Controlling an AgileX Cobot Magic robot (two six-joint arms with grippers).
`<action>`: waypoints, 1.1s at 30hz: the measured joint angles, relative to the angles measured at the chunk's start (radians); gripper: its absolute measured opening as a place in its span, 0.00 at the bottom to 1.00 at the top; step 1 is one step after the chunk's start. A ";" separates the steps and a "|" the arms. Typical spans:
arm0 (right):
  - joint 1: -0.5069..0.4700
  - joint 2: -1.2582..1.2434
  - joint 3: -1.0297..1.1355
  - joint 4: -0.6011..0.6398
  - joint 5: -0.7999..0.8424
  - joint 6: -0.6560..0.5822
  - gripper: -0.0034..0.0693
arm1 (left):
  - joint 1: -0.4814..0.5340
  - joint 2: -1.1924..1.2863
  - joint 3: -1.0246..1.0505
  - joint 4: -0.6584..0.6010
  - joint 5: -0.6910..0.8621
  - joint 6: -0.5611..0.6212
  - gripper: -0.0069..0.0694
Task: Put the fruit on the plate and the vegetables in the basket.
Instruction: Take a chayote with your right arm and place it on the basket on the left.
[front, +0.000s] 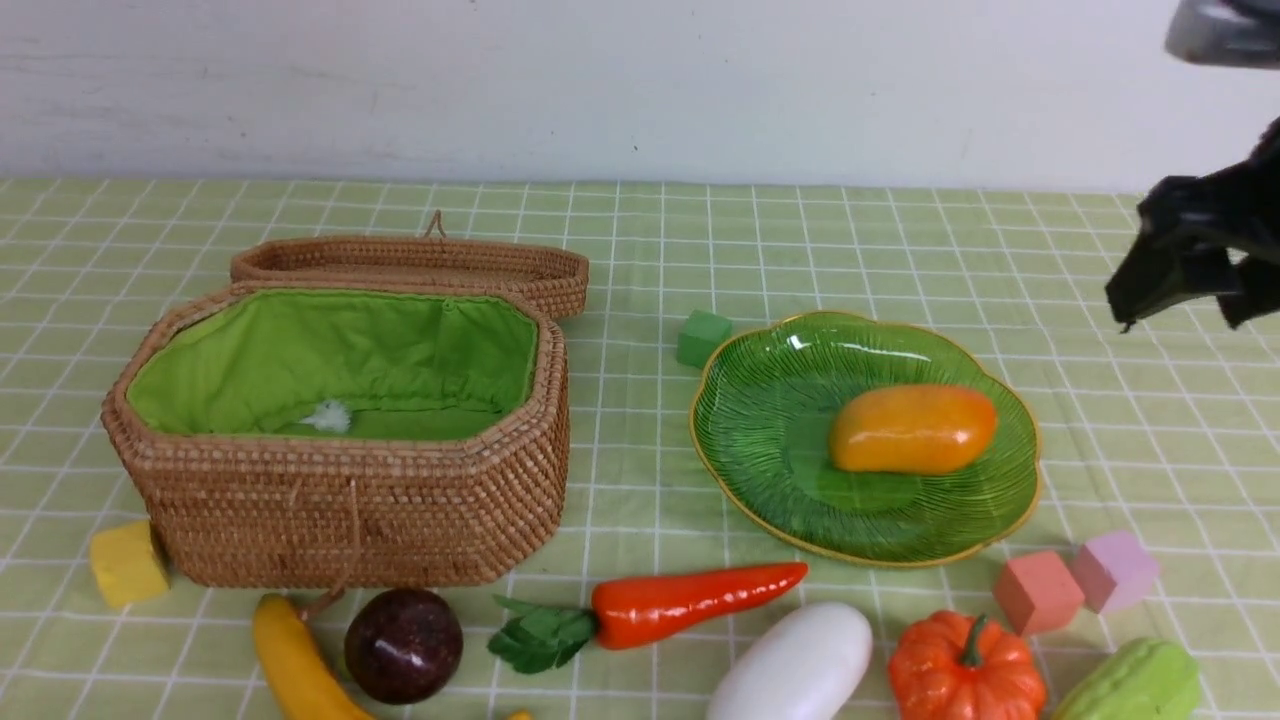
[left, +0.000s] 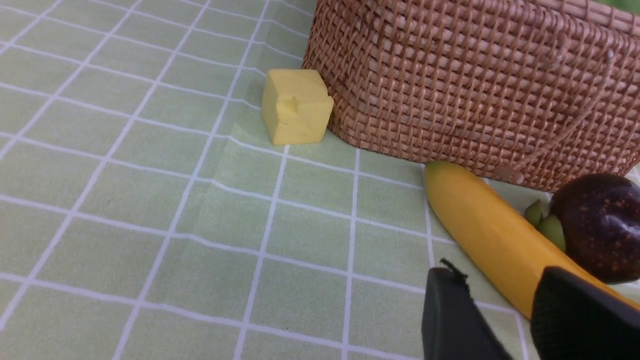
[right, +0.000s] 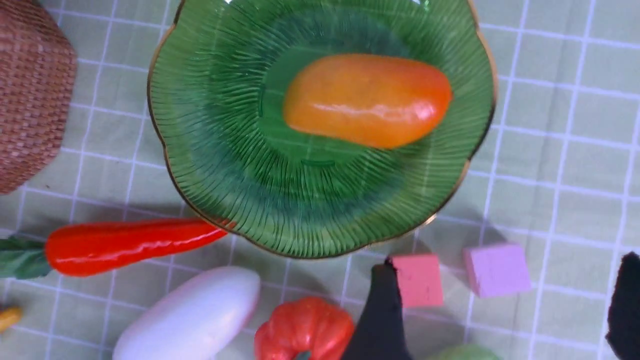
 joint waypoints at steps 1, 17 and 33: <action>0.000 -0.024 0.020 0.000 0.006 0.023 0.81 | 0.000 0.000 0.000 0.000 0.000 0.000 0.40; 0.000 -0.190 0.663 0.086 -0.159 0.639 0.81 | 0.000 0.000 0.000 0.000 0.000 0.000 0.40; 0.000 -0.138 0.854 -0.117 -0.629 1.010 0.81 | 0.000 0.000 0.000 0.000 0.000 0.000 0.40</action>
